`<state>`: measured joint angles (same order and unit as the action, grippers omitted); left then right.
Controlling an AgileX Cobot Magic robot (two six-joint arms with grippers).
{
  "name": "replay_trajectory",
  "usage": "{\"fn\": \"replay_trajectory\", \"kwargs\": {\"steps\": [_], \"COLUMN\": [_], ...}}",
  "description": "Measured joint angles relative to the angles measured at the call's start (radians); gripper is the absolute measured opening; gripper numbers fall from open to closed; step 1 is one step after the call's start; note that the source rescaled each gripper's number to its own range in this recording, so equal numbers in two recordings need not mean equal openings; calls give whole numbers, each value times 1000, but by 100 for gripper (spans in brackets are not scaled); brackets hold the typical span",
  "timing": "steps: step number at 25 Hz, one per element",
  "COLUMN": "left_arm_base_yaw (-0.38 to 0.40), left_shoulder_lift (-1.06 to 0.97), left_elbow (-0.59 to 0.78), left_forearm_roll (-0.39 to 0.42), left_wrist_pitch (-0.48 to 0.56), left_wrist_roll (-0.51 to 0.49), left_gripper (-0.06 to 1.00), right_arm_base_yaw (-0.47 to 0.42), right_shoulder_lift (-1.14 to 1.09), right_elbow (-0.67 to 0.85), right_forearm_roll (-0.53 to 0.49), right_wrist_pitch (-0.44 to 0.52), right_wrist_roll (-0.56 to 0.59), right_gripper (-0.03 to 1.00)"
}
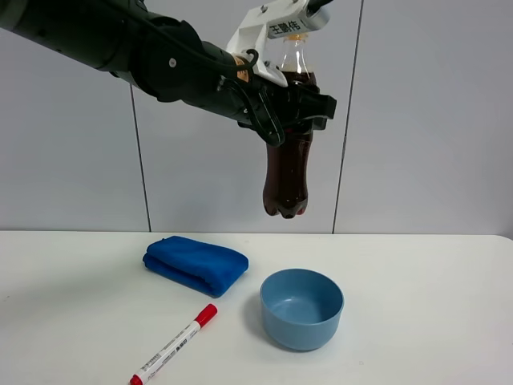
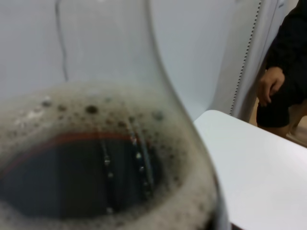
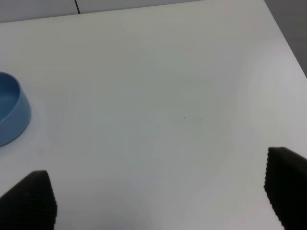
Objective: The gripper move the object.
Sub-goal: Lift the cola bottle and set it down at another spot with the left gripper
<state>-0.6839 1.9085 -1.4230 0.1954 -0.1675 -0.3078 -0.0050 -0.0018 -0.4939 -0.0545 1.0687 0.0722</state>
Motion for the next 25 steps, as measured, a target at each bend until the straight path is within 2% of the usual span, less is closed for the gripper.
{"fn": "replay_trajectory", "kwargs": {"steps": [11,18,25], "left_arm_base_yaw": [0,18,48], "left_shoulder_lift": [126,194,268], "left_elbow": [-32,-33,-79], "left_forearm_roll": [1,3,23], "left_wrist_pitch": [-154,-260,-314], "left_wrist_roll": [-93,-104,-107], "left_gripper": [0,0,0], "right_arm_base_yaw": [0,0,0], "right_shoulder_lift": [0,0,0], "right_elbow": [0,0,0], "right_forearm_roll": [0,0,0], "right_wrist_pitch": [0,0,0], "right_wrist_roll": [0,0,0], "right_gripper": [100,100,100]}}
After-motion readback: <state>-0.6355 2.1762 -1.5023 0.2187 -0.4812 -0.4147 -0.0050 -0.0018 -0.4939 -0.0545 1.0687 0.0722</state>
